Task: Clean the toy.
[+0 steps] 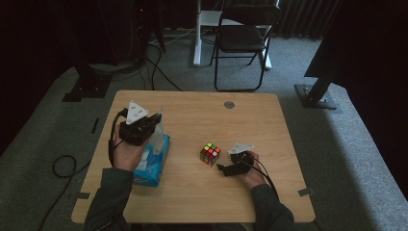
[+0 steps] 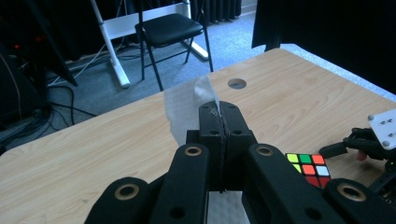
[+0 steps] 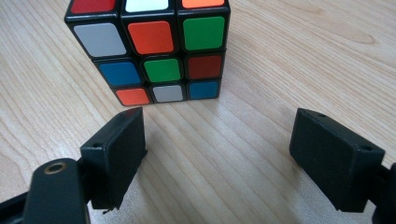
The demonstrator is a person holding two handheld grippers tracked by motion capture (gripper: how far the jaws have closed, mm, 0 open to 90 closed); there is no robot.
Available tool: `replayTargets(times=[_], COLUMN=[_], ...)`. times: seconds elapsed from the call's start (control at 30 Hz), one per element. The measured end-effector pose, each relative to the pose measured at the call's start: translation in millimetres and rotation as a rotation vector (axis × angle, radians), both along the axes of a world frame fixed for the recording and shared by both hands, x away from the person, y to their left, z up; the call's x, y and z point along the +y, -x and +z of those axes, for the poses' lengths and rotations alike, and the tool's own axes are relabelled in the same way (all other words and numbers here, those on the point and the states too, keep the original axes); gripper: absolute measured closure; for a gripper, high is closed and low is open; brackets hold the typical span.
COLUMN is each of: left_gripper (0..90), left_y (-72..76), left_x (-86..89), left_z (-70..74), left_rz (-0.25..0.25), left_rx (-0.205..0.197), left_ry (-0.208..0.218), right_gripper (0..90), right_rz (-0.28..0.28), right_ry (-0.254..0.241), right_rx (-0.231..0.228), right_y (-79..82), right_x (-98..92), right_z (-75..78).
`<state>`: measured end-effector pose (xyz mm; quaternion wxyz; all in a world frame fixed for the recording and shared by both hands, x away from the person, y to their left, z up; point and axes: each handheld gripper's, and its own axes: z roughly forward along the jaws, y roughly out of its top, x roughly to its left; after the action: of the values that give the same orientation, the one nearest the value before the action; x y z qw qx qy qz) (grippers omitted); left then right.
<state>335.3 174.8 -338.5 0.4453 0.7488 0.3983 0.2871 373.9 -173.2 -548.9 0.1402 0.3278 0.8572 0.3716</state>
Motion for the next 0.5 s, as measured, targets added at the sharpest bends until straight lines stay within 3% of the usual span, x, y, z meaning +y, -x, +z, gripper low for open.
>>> replayTargets(times=[0.5], left_gripper=[89.9], left_y=[-9.1], left_x=[-12.6], left_z=[-2.7], left_rz=[-0.035], left_rx=[0.020], left_ry=[0.030], right_gripper=[18.0], right_rz=[-0.002], right_ry=[-0.001], right_rx=[0.001], right_y=[0.1], right_x=[0.2], right_z=[0.0])
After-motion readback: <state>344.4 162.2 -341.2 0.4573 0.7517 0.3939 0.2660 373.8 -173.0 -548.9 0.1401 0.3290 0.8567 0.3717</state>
